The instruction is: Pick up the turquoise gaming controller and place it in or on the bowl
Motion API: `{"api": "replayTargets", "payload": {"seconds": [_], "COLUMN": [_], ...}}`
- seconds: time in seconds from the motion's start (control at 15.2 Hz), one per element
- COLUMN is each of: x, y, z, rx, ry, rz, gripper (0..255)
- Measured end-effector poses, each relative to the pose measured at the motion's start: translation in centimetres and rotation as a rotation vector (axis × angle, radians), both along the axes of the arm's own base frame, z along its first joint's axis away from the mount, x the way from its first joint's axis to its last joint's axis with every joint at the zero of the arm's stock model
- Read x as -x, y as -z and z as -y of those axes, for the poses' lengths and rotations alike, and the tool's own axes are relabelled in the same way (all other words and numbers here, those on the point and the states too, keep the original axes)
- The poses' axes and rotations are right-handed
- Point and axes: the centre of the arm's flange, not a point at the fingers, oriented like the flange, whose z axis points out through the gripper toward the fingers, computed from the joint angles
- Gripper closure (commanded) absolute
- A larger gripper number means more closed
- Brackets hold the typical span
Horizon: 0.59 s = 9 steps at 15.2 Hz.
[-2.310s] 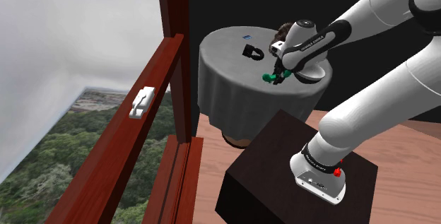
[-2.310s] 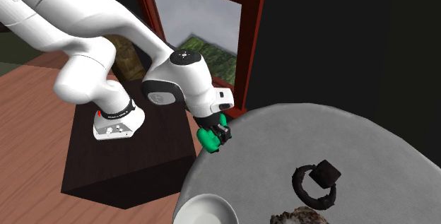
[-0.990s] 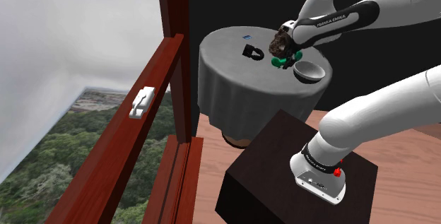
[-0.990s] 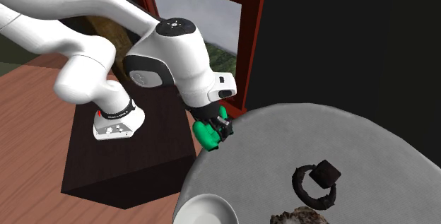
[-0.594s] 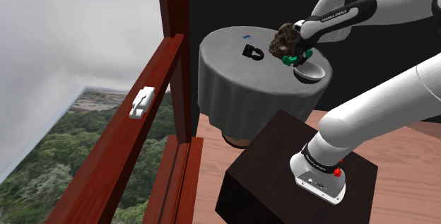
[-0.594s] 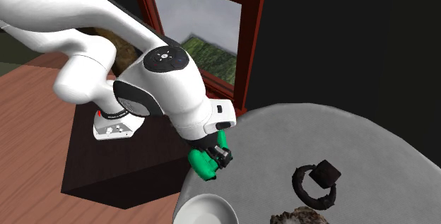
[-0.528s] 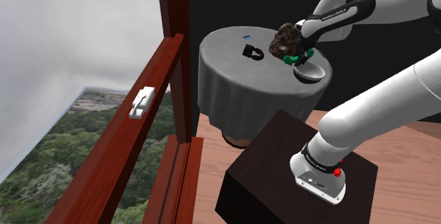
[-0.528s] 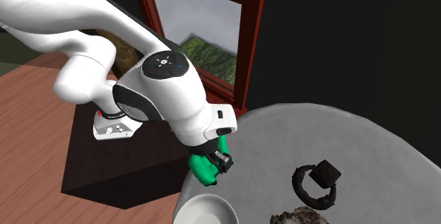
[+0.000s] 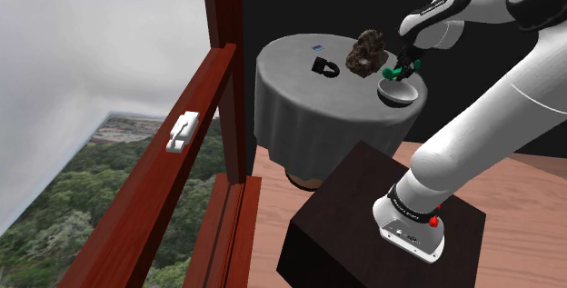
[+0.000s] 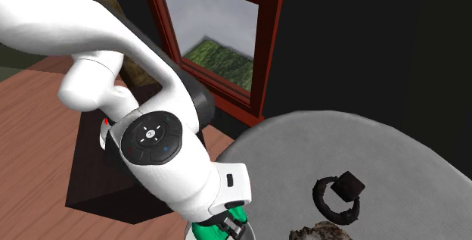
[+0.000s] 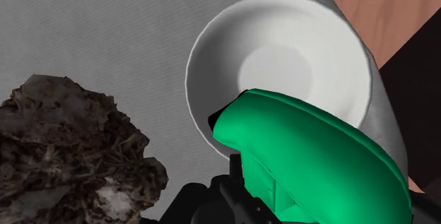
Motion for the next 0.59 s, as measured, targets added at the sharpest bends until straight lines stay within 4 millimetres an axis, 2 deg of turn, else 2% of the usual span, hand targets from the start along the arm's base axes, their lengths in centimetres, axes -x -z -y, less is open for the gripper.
{"api": "replayTargets", "payload": {"seconds": [0.2, 0.26, 0.59], "x": [1.2, 1.5, 1.6], "y": [0.1, 0.4, 2.7], "z": [3.7, 4.4, 4.9], "rx": [0.001, 0.001, 0.001], "ry": [-0.001, -0.002, -0.004], "rz": [-0.004, -0.002, 0.0], "gripper": [255, 255, 255]}}
